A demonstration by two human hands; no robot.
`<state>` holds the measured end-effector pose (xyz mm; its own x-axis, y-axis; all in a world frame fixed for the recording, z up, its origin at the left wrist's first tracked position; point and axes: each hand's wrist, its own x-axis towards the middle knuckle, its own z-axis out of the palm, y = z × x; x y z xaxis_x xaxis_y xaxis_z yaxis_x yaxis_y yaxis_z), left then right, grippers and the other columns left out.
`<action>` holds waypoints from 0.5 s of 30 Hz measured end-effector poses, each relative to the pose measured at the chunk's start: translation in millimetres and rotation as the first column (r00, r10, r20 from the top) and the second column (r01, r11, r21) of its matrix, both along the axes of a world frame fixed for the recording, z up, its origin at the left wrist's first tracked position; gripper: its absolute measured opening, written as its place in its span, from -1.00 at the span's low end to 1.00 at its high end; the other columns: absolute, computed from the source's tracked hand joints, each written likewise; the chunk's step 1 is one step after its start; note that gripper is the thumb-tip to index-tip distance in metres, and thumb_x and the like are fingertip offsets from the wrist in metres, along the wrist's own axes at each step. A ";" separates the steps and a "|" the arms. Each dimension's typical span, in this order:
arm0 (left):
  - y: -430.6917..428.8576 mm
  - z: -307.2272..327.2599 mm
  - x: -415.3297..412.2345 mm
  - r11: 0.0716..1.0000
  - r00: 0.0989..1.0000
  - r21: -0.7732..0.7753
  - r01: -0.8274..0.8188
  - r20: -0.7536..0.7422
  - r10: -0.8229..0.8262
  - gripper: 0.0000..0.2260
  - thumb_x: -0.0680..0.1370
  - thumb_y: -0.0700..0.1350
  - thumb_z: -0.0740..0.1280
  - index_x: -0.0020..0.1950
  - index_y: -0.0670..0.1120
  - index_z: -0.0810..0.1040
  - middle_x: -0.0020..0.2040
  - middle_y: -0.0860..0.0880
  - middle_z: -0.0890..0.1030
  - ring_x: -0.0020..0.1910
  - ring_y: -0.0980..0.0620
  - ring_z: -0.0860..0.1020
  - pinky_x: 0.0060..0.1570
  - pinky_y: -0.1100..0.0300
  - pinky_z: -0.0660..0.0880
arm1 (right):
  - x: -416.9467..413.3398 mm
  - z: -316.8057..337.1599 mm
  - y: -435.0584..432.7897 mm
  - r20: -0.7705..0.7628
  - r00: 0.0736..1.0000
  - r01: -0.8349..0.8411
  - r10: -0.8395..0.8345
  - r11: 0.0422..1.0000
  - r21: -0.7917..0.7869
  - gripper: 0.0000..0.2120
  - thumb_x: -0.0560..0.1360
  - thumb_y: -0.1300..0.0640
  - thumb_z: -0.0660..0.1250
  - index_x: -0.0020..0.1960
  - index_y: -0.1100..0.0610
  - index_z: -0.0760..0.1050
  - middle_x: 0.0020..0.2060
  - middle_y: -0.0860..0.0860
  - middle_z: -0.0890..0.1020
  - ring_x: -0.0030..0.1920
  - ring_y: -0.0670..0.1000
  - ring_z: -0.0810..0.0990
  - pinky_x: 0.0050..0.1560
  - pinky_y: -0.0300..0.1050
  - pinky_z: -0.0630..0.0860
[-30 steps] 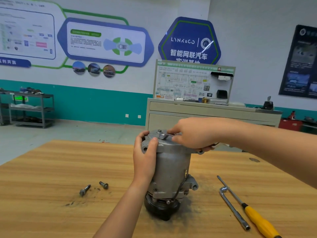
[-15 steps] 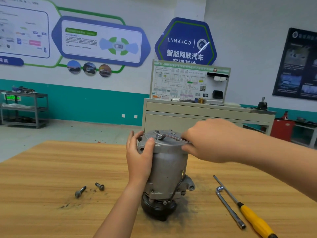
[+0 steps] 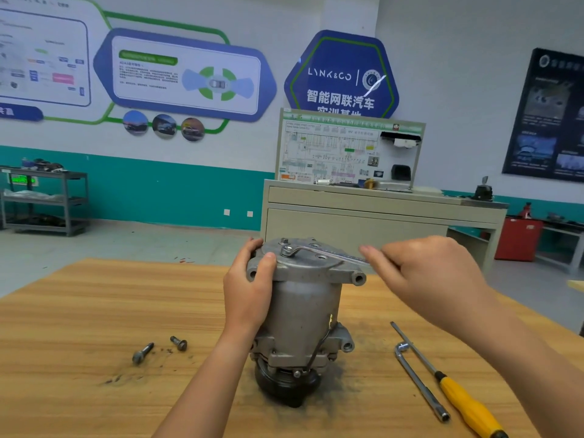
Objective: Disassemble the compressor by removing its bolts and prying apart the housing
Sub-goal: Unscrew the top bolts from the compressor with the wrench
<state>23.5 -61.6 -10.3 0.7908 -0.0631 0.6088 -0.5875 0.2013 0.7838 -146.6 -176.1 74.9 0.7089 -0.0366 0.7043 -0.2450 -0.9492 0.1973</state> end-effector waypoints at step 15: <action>-2.9 -1.7 3.8 0.994 0.992 -0.080 0.075 -0.098 -0.083 -0.74 0.57 -0.13 0.22 0.25 -0.02 0.50 0.11 0.16 0.52 0.19 0.15 0.45 0.20 0.23 0.38 | 146.6 39.2 -51.4 -0.519 0.850 0.339 -0.092 0.850 0.403 -0.53 0.65 0.05 -0.17 0.37 0.27 0.29 0.41 0.24 0.26 0.41 0.19 0.18 0.35 0.03 0.11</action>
